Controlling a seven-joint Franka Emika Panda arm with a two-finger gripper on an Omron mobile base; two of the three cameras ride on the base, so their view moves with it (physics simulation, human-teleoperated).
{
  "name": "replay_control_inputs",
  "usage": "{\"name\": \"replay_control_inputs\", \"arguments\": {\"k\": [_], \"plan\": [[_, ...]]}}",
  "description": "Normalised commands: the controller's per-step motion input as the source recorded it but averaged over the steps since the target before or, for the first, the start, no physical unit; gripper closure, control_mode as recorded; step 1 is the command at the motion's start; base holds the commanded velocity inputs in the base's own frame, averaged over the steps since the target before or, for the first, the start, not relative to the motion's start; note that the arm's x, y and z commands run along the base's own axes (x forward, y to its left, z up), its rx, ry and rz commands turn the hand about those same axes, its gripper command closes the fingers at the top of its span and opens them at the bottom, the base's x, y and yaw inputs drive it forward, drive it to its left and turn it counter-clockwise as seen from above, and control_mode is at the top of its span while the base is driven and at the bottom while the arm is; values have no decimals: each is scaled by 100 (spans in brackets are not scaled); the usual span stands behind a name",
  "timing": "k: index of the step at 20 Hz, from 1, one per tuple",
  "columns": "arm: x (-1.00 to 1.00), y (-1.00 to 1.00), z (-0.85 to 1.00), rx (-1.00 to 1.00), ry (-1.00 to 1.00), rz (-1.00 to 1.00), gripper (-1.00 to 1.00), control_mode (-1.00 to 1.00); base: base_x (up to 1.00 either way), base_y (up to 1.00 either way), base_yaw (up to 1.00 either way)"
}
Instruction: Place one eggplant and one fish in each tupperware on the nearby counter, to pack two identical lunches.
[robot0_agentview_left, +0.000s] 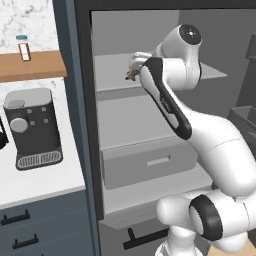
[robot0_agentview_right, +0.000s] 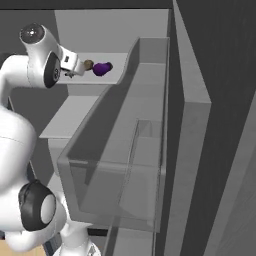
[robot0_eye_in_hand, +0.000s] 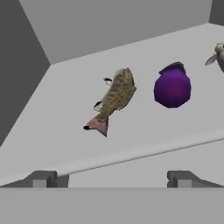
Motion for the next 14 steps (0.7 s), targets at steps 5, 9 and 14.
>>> {"name": "replay_control_inputs", "arguments": {"k": [5, 9, 14], "plan": [[43, 1, -14, 0, 1, 0, -100, -100, 0, 0, 0], [47, 5, -17, 0, 2, 0, -100, -100, 0, 0, 0], [40, 14, -7, 0, 4, 0, -100, -100, 0, 0, 0]]}}
